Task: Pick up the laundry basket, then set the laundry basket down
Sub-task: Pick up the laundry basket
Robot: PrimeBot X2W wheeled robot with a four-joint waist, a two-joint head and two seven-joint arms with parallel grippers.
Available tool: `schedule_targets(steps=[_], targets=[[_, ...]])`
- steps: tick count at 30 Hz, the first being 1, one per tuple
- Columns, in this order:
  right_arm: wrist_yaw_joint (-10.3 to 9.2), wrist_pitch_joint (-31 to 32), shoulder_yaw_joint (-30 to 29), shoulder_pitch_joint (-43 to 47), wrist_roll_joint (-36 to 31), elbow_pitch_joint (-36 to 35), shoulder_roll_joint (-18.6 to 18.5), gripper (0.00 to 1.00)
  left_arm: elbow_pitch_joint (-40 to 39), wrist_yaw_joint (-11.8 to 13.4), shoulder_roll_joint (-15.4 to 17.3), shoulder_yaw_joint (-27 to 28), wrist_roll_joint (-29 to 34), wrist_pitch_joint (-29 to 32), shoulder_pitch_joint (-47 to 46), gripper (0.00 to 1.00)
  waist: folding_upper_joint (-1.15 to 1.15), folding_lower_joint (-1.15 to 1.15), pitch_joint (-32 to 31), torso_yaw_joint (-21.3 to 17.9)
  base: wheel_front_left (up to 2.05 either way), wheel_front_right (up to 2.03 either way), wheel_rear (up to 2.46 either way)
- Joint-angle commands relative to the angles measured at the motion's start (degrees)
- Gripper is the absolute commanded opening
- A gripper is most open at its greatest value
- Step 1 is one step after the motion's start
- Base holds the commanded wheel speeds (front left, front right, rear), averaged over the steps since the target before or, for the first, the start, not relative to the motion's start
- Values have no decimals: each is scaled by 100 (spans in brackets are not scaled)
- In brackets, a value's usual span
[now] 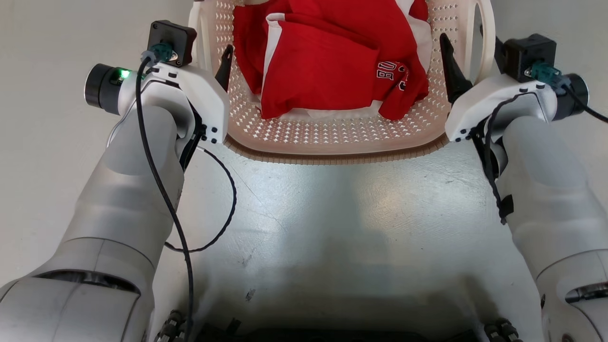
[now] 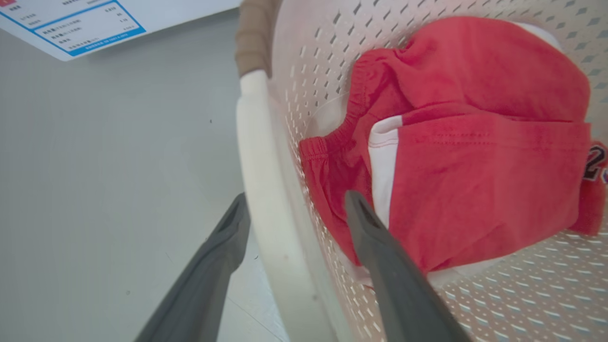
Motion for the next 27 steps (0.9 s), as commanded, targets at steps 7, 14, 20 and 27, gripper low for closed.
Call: schedule_targets(steps=[7,14,20,27], targets=[[34,-63,234,18,170,130,139,100,42,24,195,-7,-65,-15,9,100,0,0,14,22,0,0,0],[34,-63,330,5,235,178,139,100,65,45,189,-46,-136,-46,0,100,0,0,21,24,0,0,0],[34,-63,426,13,260,296,139,100,80,144,227,-81,-174,-28,2,100,0,0,3,-17,0,0,0],[34,23,526,-84,-85,733,139,0,93,287,268,-137,-203,248,41,0,0,0,-99,-90,0,0,0]])
